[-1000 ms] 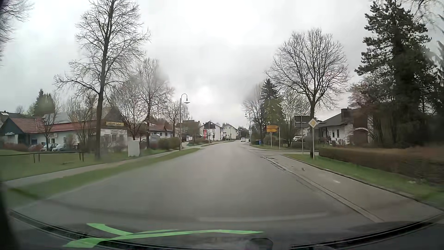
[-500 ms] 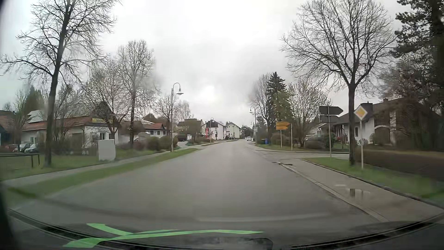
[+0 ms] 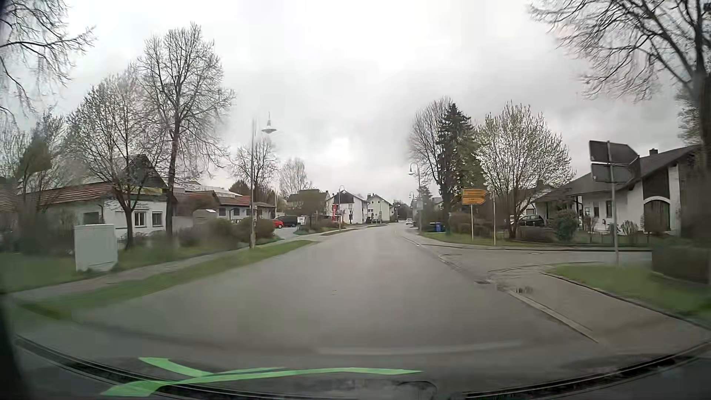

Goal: Follow the waypoints while adhering to traffic rules and regulations

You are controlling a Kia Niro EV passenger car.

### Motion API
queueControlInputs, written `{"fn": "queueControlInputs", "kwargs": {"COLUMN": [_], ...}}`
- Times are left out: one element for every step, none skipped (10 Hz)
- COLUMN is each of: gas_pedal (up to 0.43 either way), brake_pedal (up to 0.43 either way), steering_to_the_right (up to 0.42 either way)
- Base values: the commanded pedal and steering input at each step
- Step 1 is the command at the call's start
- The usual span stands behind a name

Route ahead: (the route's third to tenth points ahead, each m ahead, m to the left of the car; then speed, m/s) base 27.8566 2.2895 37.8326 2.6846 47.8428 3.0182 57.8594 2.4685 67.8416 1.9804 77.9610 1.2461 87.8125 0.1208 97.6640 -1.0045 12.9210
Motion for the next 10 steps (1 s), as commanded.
{"fn": "queueControlInputs", "kwargs": {"gas_pedal": [0.079, 0.079, 0.079, 0.059, 0.059, 0.059, 0.059, 0.059, 0.059, 0.067], "brake_pedal": [0.000, 0.000, 0.000, 0.000, 0.000, 0.000, 0.000, 0.000, 0.000, 0.000], "steering_to_the_right": [-0.009, -0.007, -0.005, -0.005, -0.005, -0.005, -0.005, -0.005, -0.005, -0.005]}}
